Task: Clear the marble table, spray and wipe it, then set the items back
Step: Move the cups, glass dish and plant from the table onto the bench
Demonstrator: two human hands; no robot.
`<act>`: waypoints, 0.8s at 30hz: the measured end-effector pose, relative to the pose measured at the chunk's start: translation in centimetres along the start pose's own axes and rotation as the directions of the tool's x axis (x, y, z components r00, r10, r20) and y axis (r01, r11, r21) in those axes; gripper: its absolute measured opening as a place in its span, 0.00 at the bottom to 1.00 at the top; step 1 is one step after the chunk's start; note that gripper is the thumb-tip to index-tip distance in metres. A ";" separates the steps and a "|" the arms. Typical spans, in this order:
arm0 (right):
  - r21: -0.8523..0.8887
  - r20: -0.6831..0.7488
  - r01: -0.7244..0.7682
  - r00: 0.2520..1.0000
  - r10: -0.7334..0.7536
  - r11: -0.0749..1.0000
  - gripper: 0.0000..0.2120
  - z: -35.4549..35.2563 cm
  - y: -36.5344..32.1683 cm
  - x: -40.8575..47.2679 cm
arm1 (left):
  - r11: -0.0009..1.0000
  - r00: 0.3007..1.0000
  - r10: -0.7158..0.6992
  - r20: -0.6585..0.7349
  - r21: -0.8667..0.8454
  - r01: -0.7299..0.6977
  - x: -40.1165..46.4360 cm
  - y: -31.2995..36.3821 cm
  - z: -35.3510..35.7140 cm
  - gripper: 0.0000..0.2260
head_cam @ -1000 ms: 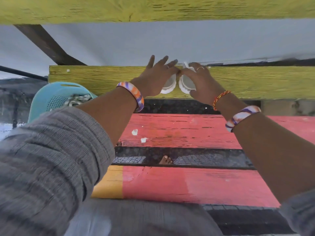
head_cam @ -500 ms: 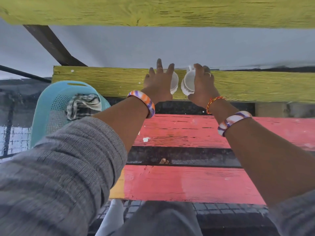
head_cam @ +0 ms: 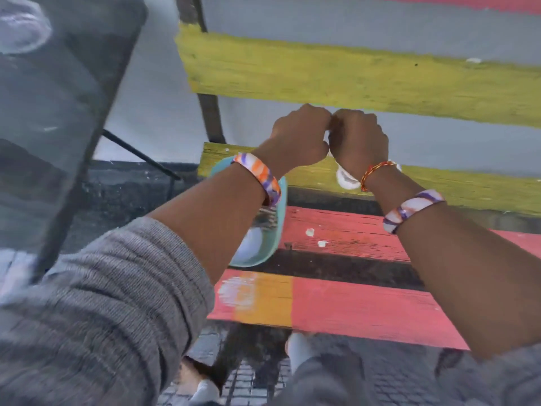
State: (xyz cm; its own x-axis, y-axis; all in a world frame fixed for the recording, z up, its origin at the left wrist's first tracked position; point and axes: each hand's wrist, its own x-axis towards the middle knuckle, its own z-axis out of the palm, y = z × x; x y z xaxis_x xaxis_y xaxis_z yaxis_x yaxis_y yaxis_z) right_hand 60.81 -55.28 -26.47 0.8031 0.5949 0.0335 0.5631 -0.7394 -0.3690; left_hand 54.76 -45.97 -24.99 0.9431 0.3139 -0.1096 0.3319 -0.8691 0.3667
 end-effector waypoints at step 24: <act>0.253 0.094 0.508 0.834 -0.543 0.823 0.10 6.3 -50.3 -6.2 | 0.895 0.830 -0.446 -0.335 -0.145 0.422 -30.2 -36.5 -27.2 0.14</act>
State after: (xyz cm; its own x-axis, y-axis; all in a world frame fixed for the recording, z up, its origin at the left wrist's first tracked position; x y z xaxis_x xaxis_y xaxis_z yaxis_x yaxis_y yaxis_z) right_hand 26.24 -19.80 -13.95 0.3459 0.9276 0.1414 0.8223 -0.2270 -0.5219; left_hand 13.65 -13.34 -9.95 0.6285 0.7759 0.0551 0.6922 -0.5902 0.4154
